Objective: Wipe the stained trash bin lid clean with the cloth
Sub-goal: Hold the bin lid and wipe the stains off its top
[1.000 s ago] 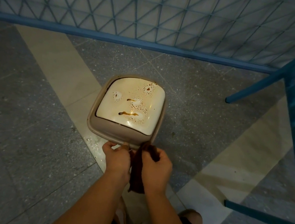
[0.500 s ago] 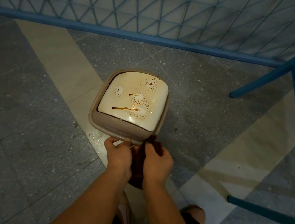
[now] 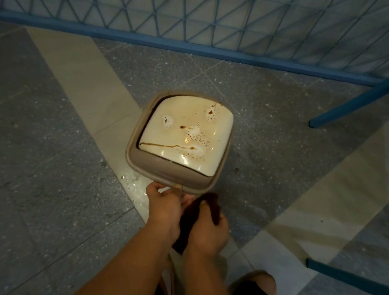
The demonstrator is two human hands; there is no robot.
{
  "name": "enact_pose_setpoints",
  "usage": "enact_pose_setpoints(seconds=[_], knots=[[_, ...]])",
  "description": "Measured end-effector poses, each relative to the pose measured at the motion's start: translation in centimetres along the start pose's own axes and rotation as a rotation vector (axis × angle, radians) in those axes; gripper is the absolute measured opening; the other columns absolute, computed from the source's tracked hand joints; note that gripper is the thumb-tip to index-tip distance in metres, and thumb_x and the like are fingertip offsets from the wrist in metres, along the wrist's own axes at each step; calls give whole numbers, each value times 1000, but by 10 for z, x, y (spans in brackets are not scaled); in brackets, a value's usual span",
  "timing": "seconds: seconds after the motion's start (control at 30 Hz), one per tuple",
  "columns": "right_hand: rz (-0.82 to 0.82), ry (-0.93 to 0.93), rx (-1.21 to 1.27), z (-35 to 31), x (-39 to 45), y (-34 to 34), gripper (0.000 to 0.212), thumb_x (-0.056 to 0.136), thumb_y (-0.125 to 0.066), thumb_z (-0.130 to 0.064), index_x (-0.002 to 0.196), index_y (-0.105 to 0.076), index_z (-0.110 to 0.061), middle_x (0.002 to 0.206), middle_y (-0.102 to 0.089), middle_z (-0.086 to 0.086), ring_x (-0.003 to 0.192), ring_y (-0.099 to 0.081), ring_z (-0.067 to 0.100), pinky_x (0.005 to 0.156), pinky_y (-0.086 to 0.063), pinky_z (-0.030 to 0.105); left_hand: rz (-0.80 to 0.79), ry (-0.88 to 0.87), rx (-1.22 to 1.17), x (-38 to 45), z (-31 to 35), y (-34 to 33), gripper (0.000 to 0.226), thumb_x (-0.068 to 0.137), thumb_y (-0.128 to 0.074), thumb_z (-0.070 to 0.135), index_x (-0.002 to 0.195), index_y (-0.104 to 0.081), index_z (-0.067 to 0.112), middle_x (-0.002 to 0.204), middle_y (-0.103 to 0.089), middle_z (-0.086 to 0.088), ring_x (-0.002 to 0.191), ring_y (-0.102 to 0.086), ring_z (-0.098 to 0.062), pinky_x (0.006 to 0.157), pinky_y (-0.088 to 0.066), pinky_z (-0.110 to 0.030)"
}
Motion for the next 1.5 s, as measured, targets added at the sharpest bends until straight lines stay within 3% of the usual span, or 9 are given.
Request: enact_pose_setpoints(seconds=[0.13,0.3,0.5,0.63,0.77,0.93,1.1,1.33,1.5], knots=[[-23,141,8,-25,3,9,16,84,-66,-30,100,-66,-25,95,-69,-3,90,-66,17,83,-55,39,18,-44,28,5,6,8,25,94,-51,2,97,-41,25,94,-60,-14,82,-61,-23,77,-54,-30],[-181,274,-146,-41,-8,-5,19,82,-70,-22,101,-65,-22,94,-70,-5,88,-66,11,79,-55,31,23,2,39,5,4,6,26,93,-53,8,101,-43,30,95,-62,-14,86,-61,-28,84,-54,-46],[-106,340,-220,-89,24,-13,14,82,-68,-22,96,-65,-20,92,-67,1,84,-63,17,76,-51,31,-29,-49,68,10,16,8,30,94,-46,-2,109,-34,22,86,-56,-13,73,-56,-22,78,-53,-33],[-99,267,-124,-103,32,-15,15,83,-68,-27,95,-61,-25,97,-65,0,92,-64,20,87,-53,41,11,-110,147,13,32,20,36,93,-52,2,122,-39,20,90,-62,-11,85,-62,-24,80,-54,-33],[-158,130,-72,-72,24,-1,16,83,-68,-30,96,-60,-32,102,-66,1,93,-64,23,88,-53,47,87,-80,16,13,33,30,51,93,-60,15,138,-36,18,116,-59,-13,103,-63,-27,91,-51,-37],[-193,82,-114,-27,-3,2,20,77,-73,-30,94,-64,-22,93,-70,2,84,-68,20,80,-57,45,54,3,58,3,13,17,36,92,-56,5,126,-45,11,85,-65,-11,75,-63,-21,74,-54,-33],[-222,64,-124,-30,-15,-18,17,75,-71,-15,89,-62,-18,89,-70,5,81,-68,21,76,-58,42,58,21,95,1,9,14,26,92,-58,10,110,-47,26,89,-64,-11,81,-63,-25,80,-54,-44],[-68,170,-117,-95,26,-20,18,76,-70,-18,83,-55,-25,95,-66,6,86,-65,23,84,-55,44,43,-34,111,7,15,17,28,93,-48,0,91,-43,28,77,-57,-11,75,-55,-19,75,-53,-29],[-65,112,-91,-74,16,-19,20,76,-70,-19,91,-57,-21,98,-66,8,87,-64,23,84,-55,43,42,-15,70,3,12,12,28,92,-53,2,108,-45,23,81,-62,-10,72,-58,-19,73,-53,-31]])
Point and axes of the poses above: each hand's wrist, its own x-axis towards the middle knuckle, its own y-axis out of the back of the hand, z = x × y, the point moved 5 cm from there along x, towards the middle knuckle
